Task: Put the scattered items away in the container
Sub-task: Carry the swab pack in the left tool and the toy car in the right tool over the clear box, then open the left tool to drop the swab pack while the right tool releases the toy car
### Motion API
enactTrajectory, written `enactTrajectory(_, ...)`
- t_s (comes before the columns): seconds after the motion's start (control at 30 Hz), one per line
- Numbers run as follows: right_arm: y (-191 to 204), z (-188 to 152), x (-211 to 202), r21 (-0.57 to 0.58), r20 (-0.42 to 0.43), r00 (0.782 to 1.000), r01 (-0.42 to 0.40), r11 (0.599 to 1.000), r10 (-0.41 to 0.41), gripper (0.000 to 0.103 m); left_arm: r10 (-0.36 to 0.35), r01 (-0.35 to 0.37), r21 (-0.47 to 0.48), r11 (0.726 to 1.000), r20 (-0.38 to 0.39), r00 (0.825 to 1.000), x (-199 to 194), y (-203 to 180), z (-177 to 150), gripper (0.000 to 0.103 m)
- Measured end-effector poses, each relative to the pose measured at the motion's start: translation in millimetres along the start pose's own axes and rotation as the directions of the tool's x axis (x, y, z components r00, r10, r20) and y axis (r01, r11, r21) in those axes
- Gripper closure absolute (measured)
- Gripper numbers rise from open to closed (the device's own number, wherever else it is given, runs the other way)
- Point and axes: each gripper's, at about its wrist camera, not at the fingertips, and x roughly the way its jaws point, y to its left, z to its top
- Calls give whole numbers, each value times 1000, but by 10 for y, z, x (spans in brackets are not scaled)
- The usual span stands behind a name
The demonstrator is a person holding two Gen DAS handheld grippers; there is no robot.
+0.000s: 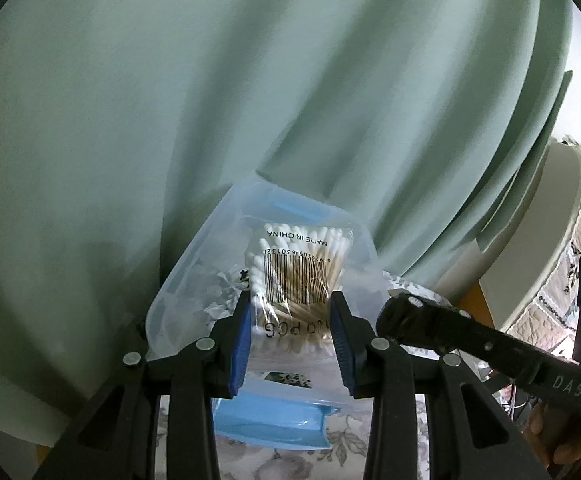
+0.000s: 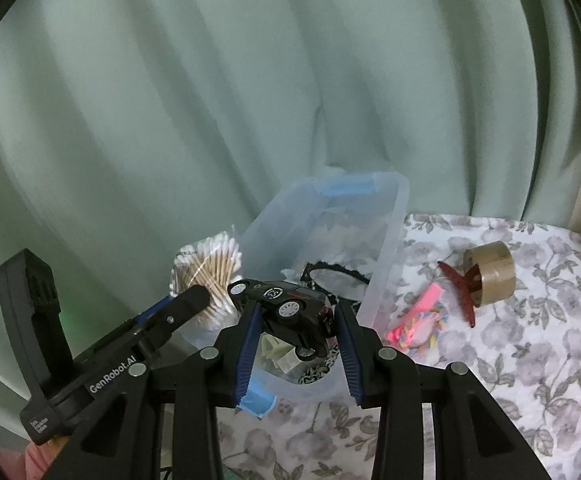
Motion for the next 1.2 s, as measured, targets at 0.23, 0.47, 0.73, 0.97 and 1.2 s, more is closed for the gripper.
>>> enactTrajectory(0.23, -23, -54, 179, 13, -44, 999, 0, 1000, 0, 62, 13, -13, -18, 1000, -13, 1000, 37, 97, -9, 65)
enactTrajectory(0.47, -22, -81, 294, 10, -67, 998, -6, 1000, 6, 62, 30, -31, -29, 999, -25, 999, 37, 145, -3, 65)
enactTrajectory(0.73, -40, -108, 380, 9, -99, 995, -9, 1000, 10, 62, 42, -43, -37, 998, -46, 998, 88, 183, -7, 64)
enactTrajectory(0.97, -65, -138, 450, 12, -127, 992, -7, 1000, 8, 62, 48, -50, -44, 998, -51, 998, 110, 196, -4, 64)
enactTrajectory(1.2, -61, -152, 481, 0, -150, 989, -9, 1000, 9, 59, 47, -49, -43, 998, -66, 997, 143, 168, -1, 53)
